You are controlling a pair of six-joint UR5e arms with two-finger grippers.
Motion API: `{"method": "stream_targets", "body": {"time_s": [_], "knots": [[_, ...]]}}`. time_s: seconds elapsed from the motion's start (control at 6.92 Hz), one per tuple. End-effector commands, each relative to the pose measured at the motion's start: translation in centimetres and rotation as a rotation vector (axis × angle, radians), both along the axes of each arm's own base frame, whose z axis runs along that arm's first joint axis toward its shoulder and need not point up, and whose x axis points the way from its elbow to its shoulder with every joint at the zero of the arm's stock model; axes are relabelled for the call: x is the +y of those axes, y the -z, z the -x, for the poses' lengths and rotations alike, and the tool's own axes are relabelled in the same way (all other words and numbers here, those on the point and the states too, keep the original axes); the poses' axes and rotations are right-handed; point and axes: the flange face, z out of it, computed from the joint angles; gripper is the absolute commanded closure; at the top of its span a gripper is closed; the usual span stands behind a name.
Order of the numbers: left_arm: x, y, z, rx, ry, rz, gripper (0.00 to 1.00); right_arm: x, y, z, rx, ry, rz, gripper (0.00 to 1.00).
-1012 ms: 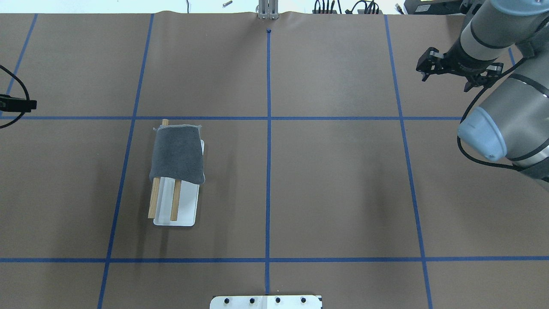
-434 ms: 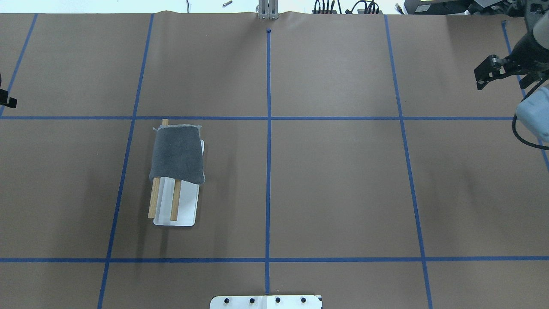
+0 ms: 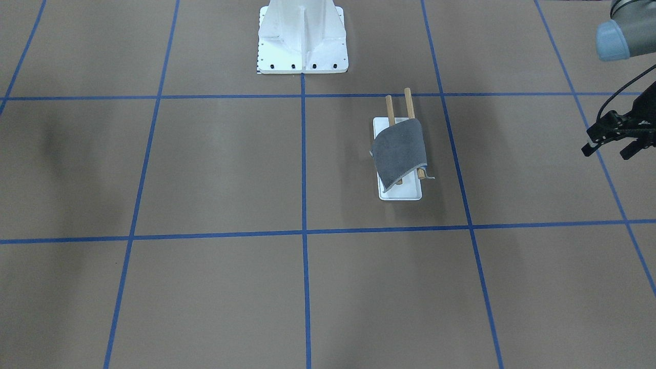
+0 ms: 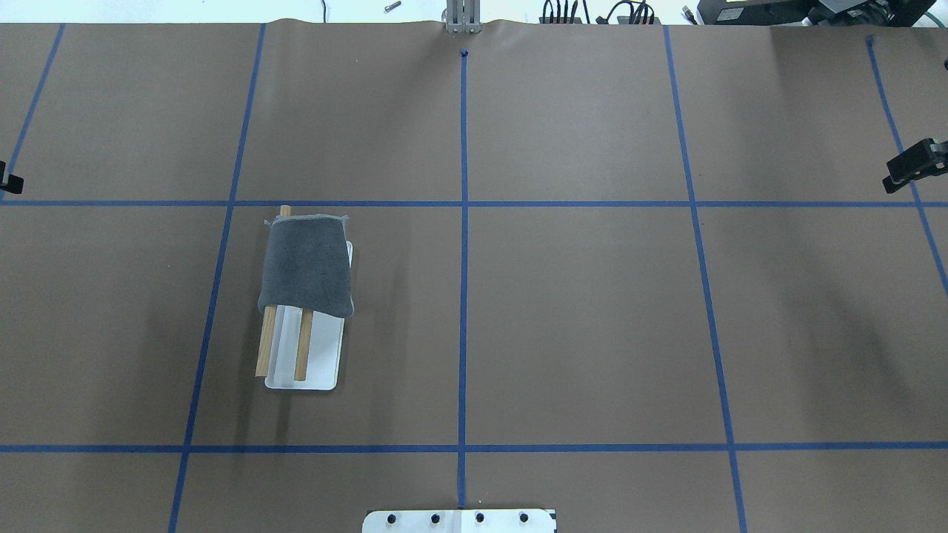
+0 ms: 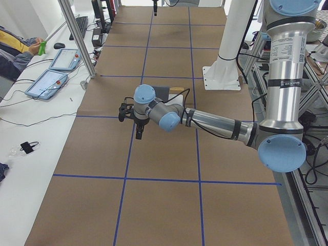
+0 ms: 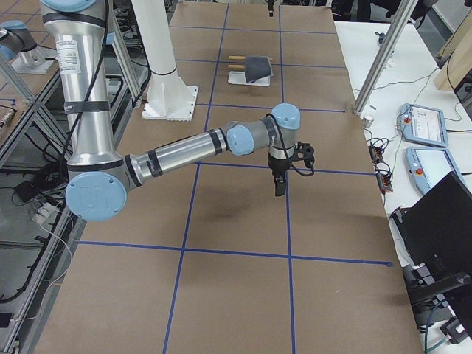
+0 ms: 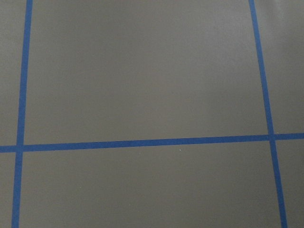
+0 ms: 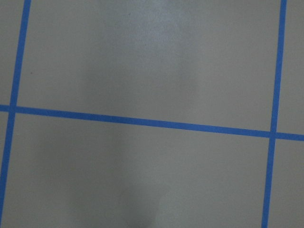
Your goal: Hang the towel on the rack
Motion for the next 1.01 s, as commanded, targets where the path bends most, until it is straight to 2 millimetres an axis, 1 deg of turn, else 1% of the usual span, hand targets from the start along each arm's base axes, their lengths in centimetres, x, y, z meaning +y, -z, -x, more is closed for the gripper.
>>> {"method": "stream_targets", "body": {"time_s": [0.0, 0.14, 0.29, 0.43, 0.58, 0.72, 0.87], "knots": [[0.0, -0.2, 0.0, 0.002, -0.002, 0.006, 0.02, 2.2, -2.7, -2.8, -0.052, 0.07, -0.036, 0.0], [-0.1, -0.4, 0.2, -0.005, 0.006, 0.007, 0.02, 2.5, -2.8, -3.5, -0.071, 0.062, -0.029, 0.0], [-0.3, -0.9, 0.8, -0.021, -0.002, -0.01, 0.02, 2.5, -2.8, -3.6, -0.071, 0.06, -0.029, 0.0], [0.0, -2.2, 2.3, -0.064, -0.046, -0.036, 0.02, 2.5, -2.8, -3.7, -0.072, 0.062, -0.032, 0.0], [-0.3, -3.5, 4.7, -0.161, -0.095, -0.078, 0.02, 2.9, -3.2, -3.9, -0.07, 0.075, -0.04, 0.0], [-0.3, -4.8, 5.8, -0.232, -0.166, -0.089, 0.02, 3.4, -3.8, -4.1, -0.067, 0.096, -0.049, 0.0], [-0.7, -4.7, 5.8, -0.241, -0.178, -0.027, 0.02, 3.8, -4.3, -4.4, -0.064, 0.112, -0.06, 0.0]]}}
